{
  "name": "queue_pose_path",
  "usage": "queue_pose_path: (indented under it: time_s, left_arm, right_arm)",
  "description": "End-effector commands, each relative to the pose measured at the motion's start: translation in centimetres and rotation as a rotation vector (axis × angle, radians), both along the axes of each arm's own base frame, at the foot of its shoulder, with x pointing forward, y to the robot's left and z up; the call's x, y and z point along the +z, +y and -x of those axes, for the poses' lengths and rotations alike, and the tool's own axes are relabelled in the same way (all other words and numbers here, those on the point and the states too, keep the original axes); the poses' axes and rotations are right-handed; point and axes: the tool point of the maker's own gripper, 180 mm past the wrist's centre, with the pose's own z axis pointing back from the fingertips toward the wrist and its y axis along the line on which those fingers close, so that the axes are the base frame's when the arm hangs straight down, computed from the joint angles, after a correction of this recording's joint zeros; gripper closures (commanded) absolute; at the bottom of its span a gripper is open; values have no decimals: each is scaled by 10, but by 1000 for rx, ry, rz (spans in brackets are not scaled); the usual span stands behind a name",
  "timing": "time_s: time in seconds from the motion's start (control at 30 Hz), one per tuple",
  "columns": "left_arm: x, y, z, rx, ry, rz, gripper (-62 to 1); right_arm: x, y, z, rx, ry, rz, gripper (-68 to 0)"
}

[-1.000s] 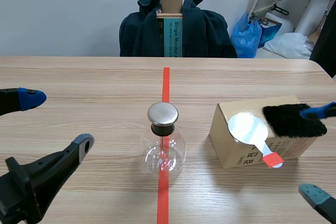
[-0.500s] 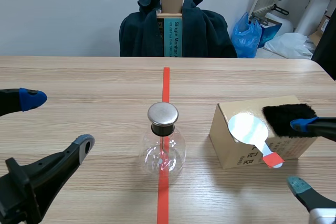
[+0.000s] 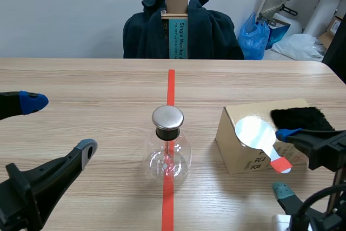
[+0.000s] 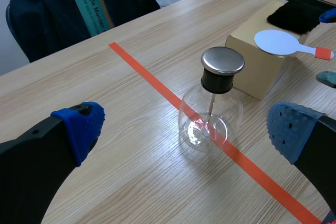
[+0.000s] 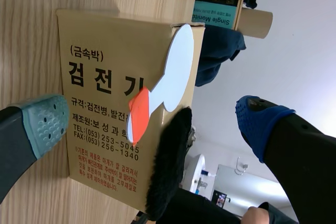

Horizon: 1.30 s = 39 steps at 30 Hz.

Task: Do the electroscope experiment.
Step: 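Pick up the white charging plate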

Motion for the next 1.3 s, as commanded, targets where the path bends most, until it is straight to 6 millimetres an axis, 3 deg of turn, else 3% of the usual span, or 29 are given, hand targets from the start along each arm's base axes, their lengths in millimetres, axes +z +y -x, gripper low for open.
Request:
queue_pose_path:
  time_s: [0.0,0.53,0.77,1.13,1.2,1.27]
  left_arm:
    - [9,-2,-2,-3,-27,25,-623]
    - [9,-2,-2,-3,-27,25,-623]
    - [9,-2,-2,-3,-27,25,-623]
    - [9,-2,-2,-3,-27,25,-623]
    - [9,-2,-2,-3,-27,25,-623]
    - [9,-2,-2,-3,-27,25,-623]
  right_arm:
    - [8,-2,-7,3,-36,18,-679]
    - [6,-4,-8,-7,-42,45,-679]
    - [17,-6,-24,-48,-58,-27,-679]
    - [8,-5,-21,-48,11,-38,-679]
    - [8,-5,-21,-48,11,-38,-631]
    - [8,-5,-22,-49,11,-38,-535]
